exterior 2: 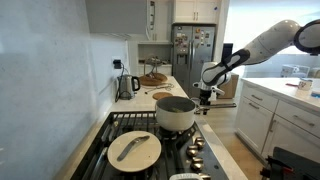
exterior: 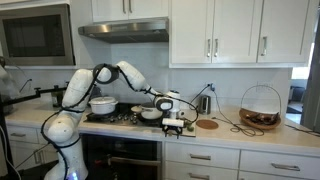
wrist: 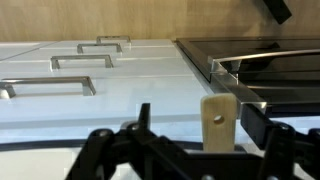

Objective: Remove the lid from the pot and use the spatula to stir the contents inside.

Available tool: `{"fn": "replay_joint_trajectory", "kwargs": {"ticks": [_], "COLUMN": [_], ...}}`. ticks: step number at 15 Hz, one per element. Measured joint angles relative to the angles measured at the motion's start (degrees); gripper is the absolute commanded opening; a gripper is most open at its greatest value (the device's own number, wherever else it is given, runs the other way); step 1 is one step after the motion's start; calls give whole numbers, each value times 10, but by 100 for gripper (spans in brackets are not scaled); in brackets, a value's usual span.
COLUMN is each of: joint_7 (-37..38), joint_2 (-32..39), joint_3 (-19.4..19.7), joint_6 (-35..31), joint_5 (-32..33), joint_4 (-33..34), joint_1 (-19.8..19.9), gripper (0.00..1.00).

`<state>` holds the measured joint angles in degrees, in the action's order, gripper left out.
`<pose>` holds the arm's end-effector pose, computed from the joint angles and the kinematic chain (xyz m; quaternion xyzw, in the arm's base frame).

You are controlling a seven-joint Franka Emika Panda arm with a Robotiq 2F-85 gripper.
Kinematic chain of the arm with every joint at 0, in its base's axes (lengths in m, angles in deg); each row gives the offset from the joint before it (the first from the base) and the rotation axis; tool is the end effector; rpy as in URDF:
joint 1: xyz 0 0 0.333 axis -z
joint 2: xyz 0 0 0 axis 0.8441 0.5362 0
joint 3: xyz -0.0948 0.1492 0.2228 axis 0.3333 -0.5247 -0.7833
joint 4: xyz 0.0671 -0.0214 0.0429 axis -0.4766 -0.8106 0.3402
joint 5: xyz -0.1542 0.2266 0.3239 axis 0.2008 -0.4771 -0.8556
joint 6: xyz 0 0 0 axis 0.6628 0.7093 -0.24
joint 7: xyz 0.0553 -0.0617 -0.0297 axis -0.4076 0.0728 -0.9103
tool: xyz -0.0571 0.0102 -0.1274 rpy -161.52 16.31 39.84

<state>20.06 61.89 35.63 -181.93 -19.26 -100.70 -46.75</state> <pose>0.6211 -0.1423 0.1967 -0.9214 -0.3875 -0.0189 0.0211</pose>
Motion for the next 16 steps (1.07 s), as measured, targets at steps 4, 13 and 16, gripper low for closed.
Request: {"fn": "replay_joint_trajectory", "kwargs": {"ticks": [4,13,16], "joint_7": [0,0,0], "joint_2": [-8,-51,-67], "joint_3": [-1,-1,1], "joint_6": [0,0,0], "joint_5": [1,1,1], "joint_4": [-3,-33,-50], "joint_1": [0,2,3], "gripper": [66,6,7]}}
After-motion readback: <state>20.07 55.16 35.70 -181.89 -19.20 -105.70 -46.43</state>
